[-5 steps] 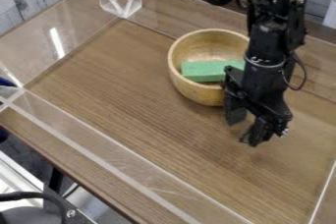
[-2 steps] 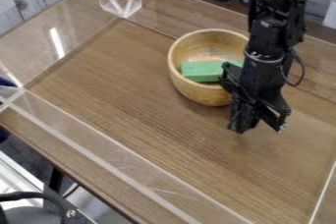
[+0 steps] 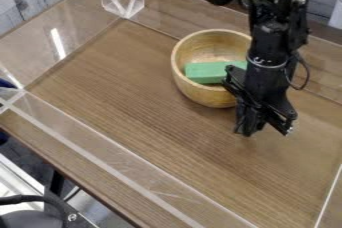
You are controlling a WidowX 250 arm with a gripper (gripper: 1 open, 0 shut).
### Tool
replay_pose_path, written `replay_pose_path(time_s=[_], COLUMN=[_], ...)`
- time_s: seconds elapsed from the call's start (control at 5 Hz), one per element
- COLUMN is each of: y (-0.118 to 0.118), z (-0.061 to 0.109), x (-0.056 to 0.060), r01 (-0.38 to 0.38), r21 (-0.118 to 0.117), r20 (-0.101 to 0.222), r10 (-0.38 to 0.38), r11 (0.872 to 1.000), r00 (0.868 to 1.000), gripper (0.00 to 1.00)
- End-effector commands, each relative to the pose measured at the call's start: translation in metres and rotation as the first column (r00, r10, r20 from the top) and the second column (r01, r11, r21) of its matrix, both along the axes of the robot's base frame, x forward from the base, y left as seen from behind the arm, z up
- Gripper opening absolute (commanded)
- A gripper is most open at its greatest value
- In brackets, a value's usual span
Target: Remove the green block from inside the brown bowl and put it on the table
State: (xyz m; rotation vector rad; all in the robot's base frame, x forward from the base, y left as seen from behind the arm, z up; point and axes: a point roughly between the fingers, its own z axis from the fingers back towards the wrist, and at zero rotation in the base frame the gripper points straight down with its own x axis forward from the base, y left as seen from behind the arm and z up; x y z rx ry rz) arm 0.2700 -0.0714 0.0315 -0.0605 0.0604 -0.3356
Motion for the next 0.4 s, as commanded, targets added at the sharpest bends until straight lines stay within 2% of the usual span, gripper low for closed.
replay_pose_path(time_s=[0.0,0.2], y=[-0.0034,-0.0035], z=[0.0203,0.026], x=[0.006,0.006], r01=[-0.002,-0.007], r21=[-0.01,-0.004], r20=[0.036,0.019], r10=[0.003,0.007], r11=[1.0,1.0], r00=[0.999,1.0], gripper=[0.0,1.0])
